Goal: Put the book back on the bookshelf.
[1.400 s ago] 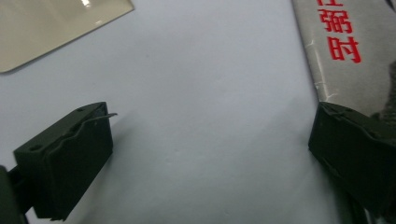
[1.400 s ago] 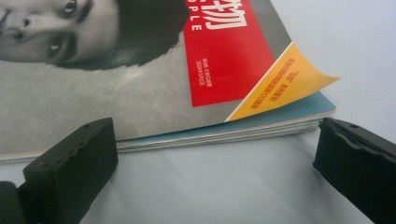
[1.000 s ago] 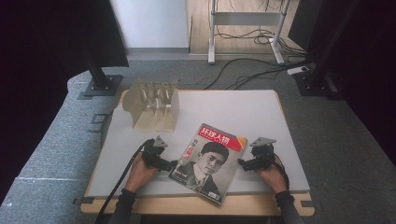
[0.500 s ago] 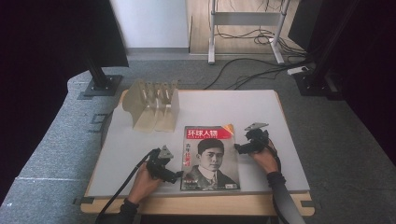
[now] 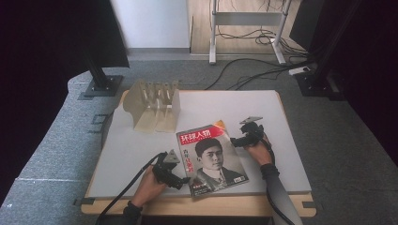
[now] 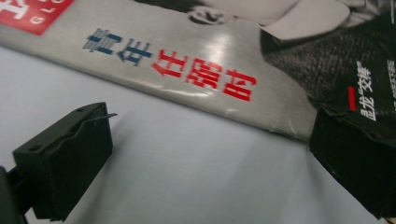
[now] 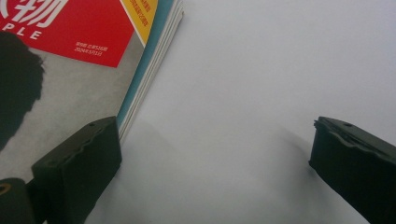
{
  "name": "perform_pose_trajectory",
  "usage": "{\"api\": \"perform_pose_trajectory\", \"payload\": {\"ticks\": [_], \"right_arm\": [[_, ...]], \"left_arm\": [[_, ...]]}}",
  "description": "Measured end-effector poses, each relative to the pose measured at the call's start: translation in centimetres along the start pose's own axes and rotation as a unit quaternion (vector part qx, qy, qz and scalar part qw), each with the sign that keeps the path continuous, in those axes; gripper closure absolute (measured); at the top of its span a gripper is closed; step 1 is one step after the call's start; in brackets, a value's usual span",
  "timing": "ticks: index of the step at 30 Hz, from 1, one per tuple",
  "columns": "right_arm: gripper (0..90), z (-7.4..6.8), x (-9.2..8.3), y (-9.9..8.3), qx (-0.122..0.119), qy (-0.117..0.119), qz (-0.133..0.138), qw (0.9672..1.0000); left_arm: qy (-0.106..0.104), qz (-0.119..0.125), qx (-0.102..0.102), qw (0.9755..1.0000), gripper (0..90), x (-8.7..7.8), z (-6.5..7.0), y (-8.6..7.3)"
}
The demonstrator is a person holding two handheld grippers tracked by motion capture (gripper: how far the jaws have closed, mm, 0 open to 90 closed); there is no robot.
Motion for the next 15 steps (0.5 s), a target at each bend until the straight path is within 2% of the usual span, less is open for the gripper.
{"api": "perform_pose_trajectory", "payload": {"ticks": [2, 5, 9, 12, 15], "right_arm": [[6.3, -0.1, -0.2, -0.1, 0.002, 0.014, -0.003, 0.9999], [6.4, -0.4, -0.8, 0.0, 0.004, 0.028, -0.002, 0.9996], [6.4, -1.5, -1.7, 0.7, 0.003, 0.049, 0.011, 0.9987], [8.7, -2.6, -2.0, 1.1, -0.010, 0.064, 0.014, 0.9978], [12.8, -3.4, -1.9, 1.3, -0.013, 0.079, 0.013, 0.9967]], "left_arm": [[0.024, 0.006, -0.010, 0.9997, 0.0, -0.4, -1.3, 0.2], [0.062, 0.014, -0.033, 0.9974, 0.0, -0.6, -3.4, 0.6], [0.102, 0.001, -0.039, 0.9940, 0.0, 0.4, -5.4, 0.9], [0.085, -0.004, -0.054, 0.9949, 0.0, 0.9, -5.8, 0.9], [0.086, -0.004, -0.054, 0.9948, 0.0, 0.9, -5.8, 0.9]]}}
Point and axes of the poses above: each handheld gripper's, and its own axes: x roughly forward along the jaws, y roughly out of its top, z roughly to its right, the point moved 8 cm from there along x, roughly forward along the jaws, and after that the axes turned 2 degrees about -z, right-handed, at the moved point
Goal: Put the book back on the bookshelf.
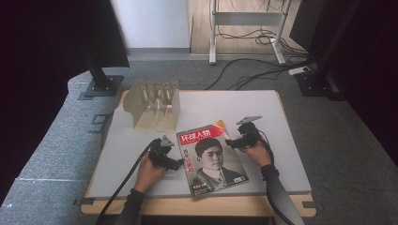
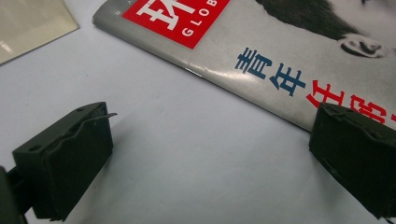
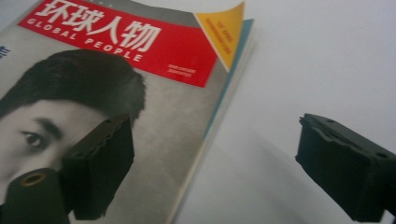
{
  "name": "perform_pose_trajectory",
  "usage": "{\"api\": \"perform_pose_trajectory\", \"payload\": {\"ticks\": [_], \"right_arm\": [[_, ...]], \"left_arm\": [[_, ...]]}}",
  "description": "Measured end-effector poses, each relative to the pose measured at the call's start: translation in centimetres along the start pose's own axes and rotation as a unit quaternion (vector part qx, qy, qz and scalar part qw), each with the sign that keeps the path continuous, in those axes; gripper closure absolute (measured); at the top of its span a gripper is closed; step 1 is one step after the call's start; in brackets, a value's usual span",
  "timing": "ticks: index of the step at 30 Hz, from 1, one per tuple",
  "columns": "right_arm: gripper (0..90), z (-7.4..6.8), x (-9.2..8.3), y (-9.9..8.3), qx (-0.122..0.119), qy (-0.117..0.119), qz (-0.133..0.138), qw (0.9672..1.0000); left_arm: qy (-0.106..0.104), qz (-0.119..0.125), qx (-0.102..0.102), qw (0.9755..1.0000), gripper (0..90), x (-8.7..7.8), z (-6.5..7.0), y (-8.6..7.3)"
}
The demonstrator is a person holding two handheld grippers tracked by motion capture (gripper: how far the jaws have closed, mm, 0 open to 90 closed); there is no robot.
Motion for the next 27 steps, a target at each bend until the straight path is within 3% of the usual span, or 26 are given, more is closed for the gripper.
{"api": "perform_pose_trajectory", "payload": {"ticks": [8, 15, 19, 22, 27], "right_arm": [[16.5, -1.0, 1.7, 0.7, 0.011, 0.029, 0.005, 0.9995], [22.1, -1.2, 3.0, 1.3, 0.050, 0.053, 0.007, 0.9973], [24.1, -1.4, 2.8, 1.2, 0.068, 0.052, 0.005, 0.9963], [25.9, -1.5, 2.2, 0.8, 0.087, 0.068, 0.002, 0.9939], [32.2, -2.1, 0.9, -0.4, 0.088, 0.093, -0.007, 0.9918]], "left_arm": [[0.000, -0.001, -0.004, 1.0000, 0.0, 0.2, 0.1, 0.2], [0.001, -0.001, -0.005, 1.0000, 0.0, 0.3, 0.1, 0.3], [0.001, -0.001, -0.005, 1.0000, 0.0, 0.3, 0.1, 0.3], [0.000, -0.001, -0.005, 1.0000, 0.0, 0.3, 0.1, 0.3], [0.001, -0.001, -0.005, 1.0000, 0.0, 0.3, 0.1, 0.3]]}}
Point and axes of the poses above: each handheld gripper's, and its own axes: x roughly forward along the jaws, y roughly out of its top, z roughly to its right, the point moved 8 cm from there along x, roughly forward along the jaws, and after that the axes turned 2 degrees about -z, right-handed, at the moved point
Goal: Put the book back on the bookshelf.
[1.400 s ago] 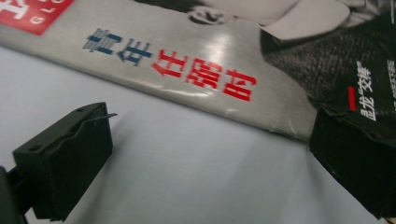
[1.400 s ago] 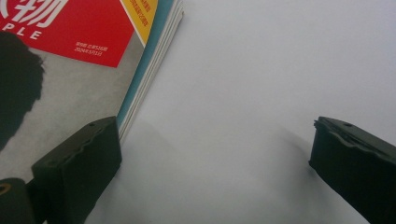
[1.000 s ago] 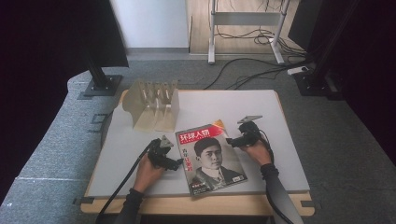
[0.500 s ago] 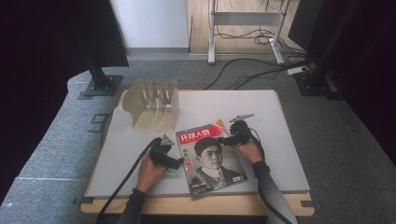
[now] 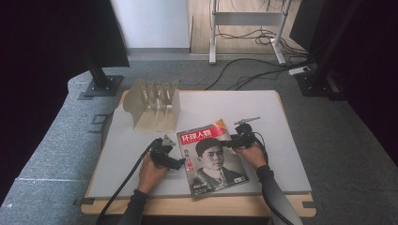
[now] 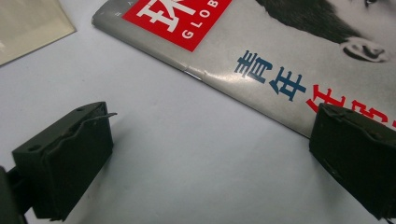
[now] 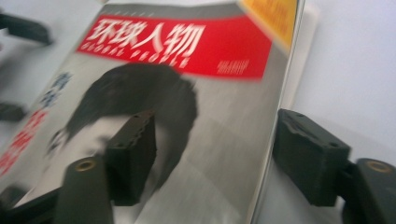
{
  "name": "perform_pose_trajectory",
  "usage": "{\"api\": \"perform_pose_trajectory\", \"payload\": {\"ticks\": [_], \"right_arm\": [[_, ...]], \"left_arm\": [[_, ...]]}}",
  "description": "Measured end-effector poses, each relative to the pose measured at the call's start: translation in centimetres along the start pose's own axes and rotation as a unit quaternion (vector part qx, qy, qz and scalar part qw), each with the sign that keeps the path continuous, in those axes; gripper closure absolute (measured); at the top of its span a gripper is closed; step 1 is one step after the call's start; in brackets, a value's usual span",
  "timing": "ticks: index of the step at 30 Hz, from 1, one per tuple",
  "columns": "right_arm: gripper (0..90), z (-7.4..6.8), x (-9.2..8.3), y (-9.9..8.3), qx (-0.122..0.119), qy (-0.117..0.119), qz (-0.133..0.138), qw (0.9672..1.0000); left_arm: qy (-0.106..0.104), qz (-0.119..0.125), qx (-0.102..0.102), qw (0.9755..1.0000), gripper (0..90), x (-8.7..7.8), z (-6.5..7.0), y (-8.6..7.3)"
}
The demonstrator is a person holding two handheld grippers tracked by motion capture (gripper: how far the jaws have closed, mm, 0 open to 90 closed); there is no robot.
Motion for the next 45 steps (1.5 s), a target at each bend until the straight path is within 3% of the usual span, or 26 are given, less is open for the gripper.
{"api": "perform_pose_trajectory", "payload": {"ticks": [3, 9, 13, 16, 18, 21, 26, 37, 41, 45], "right_arm": [[36.9, -0.2, -0.4, -0.1, -0.007, 0.002, -0.005, 1.0000], [43.7, 0.5, 0.8, 1.6, -0.040, -0.033, -0.023, 0.9984], [54.3, 0.9, 1.7, 2.8, -0.064, -0.051, -0.024, 0.9963], [65.6, 0.4, 1.4, 3.2, -0.091, -0.059, -0.016, 0.9940], [76.1, -0.3, 0.8, 3.4, -0.105, -0.049, -0.007, 0.9933], [84.7, -1.5, 0.2, 3.6, -0.136, -0.058, -0.005, 0.9891], [86.0, -3.5, -0.8, 4.2, -0.170, -0.084, -0.015, 0.9818], [86.4, -7.5, -4.5, 5.6, -0.208, -0.063, 0.017, 0.9760], [86.5, -8.4, -5.7, 6.0, -0.219, -0.062, 0.028, 0.9734], [86.5, -9.4, -7.1, 6.5, -0.228, -0.059, 0.043, 0.9709]], "left_arm": [[0.000, 0.000, -0.001, 1.0000, 0.0, 0.0, 0.0, 0.0], [-0.001, 0.000, -0.002, 1.0000, 0.0, 0.0, 0.0, 0.0], [-0.001, 0.000, -0.002, 1.0000, 0.0, 0.0, 0.0, 0.0], [-0.001, 0.000, -0.002, 1.0000, 0.0, 0.0, 0.0, 0.0], [-0.001, 0.000, -0.002, 1.0000, 0.0, 0.0, 0.0, 0.0], [-0.001, 0.000, -0.002, 1.0000, 0.0, 0.0, 0.0, 0.0], [-0.001, -0.002, 0.000, 1.0000, 0.0, 0.0, 0.0, 0.0], [-0.008, -0.003, -0.004, 1.0000, 1.0, -0.3, -0.1, 0.0], [-0.049, 0.011, -0.019, 0.9986, 2.8, -0.7, 0.2, 0.8], [-0.070, 0.015, -0.009, 0.9974, 2.8, -0.7, 0.9, 1.9]]}}
Point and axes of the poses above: each handheld gripper's, and its own axes: x roughly forward along the jaws, y roughly out of its top, z roughly to its right, the point moved 8 cm from there along x, roughly forward along the jaws, and after that the axes turned 2 degrees about -z, right-handed, at the moved point
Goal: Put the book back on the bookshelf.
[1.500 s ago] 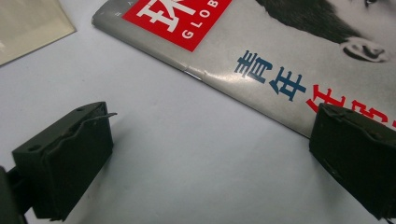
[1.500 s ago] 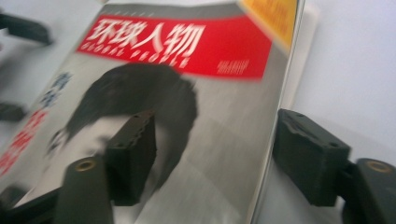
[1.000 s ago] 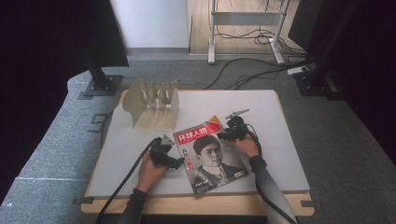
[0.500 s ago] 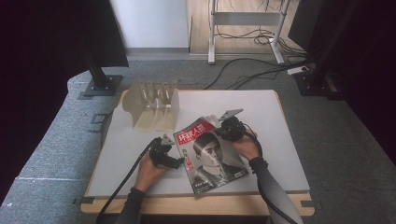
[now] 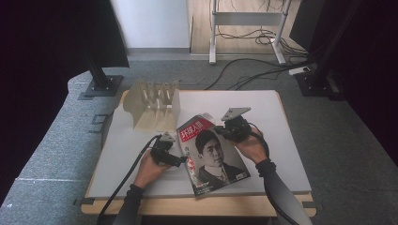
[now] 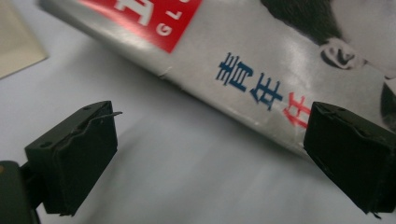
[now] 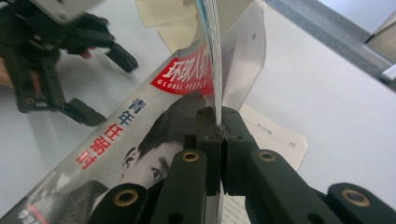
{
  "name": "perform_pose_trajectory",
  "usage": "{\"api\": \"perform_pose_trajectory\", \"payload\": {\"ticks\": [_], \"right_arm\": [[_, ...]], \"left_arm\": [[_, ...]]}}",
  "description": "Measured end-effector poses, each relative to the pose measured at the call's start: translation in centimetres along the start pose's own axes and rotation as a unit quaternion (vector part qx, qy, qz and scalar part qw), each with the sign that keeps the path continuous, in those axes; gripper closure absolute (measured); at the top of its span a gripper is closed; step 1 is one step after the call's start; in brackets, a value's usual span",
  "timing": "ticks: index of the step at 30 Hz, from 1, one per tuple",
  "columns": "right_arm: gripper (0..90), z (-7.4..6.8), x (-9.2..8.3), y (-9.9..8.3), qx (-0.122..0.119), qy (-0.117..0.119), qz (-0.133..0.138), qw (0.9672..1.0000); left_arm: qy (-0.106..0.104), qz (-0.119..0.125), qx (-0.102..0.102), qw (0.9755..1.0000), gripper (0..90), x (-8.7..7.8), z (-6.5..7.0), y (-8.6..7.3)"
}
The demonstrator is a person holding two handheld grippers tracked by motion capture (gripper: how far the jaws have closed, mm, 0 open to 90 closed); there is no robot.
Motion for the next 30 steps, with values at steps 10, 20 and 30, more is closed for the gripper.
{"api": "perform_pose_trajectory", "payload": {"ticks": [10, 20, 30], "right_arm": [[86.6, -0.7, -3.1, 1.5, -0.016, -0.001, 0.031, 0.9994], [86.5, -0.6, -4.3, 2.0, -0.015, 0.010, 0.055, 0.9983], [86.4, -0.4, -4.7, 2.6, -0.019, 0.001, 0.063, 0.9979]], "left_arm": [[-0.069, -0.003, 0.012, 0.9975, 5.7, 0.8, 1.6, 2.5], [-0.052, 0.039, 0.019, 0.9977, 17.5, -0.7, 1.8, 5.0], [0.001, 0.038, 0.066, 0.9971, 45.5, -3.5, 2.0, 7.3]]}}
Point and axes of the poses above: each handheld gripper's, and its own axes: x roughly forward along the jaws, y roughly out of its top, z roughly to its right, the point moved 8 cm from there along x, roughly forward along the jaws, and after that the axes turned 2 degrees about -z, right-handed, at the moved point
